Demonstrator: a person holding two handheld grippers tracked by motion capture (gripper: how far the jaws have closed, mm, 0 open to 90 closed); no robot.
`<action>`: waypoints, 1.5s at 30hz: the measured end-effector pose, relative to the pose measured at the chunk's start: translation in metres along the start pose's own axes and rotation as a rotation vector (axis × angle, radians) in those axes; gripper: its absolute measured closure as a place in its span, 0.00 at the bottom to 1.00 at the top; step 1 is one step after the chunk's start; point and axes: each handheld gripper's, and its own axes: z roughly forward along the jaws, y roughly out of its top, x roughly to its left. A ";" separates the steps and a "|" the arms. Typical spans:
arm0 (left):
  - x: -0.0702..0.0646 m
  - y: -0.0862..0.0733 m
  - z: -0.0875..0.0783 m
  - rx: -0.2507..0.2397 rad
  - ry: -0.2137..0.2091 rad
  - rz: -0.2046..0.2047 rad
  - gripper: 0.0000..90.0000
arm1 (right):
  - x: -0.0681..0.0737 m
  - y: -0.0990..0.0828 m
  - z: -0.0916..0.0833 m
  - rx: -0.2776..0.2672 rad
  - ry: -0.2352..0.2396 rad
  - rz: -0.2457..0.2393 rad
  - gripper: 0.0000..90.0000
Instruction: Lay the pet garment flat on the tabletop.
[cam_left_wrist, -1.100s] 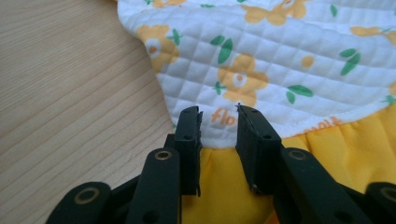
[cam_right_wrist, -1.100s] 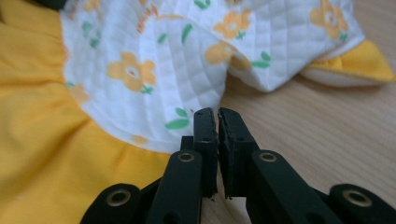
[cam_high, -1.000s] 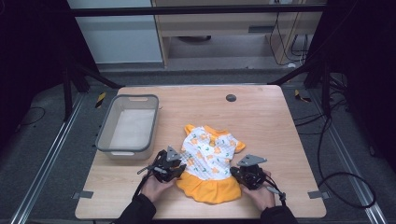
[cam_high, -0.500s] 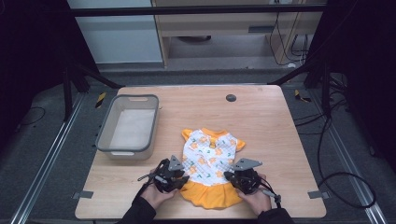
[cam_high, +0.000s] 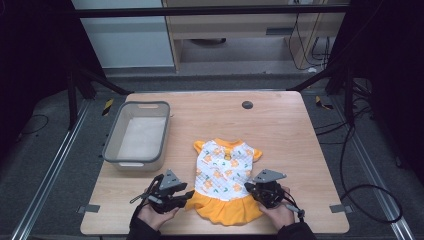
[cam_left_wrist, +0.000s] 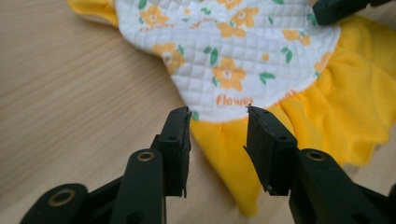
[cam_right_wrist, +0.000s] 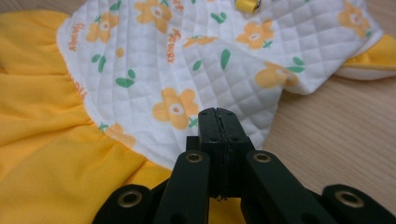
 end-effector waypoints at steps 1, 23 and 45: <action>0.000 -0.004 -0.002 0.006 0.002 -0.009 0.63 | -0.001 0.000 -0.003 -0.010 0.000 0.000 1.00; -0.010 -0.003 -0.010 -0.004 -0.023 0.013 0.96 | 0.010 -0.005 -0.004 0.001 0.041 -0.050 0.96; -0.019 0.017 0.007 -0.019 -0.022 0.027 0.90 | 0.007 -0.001 -0.013 -0.052 0.043 -0.005 1.00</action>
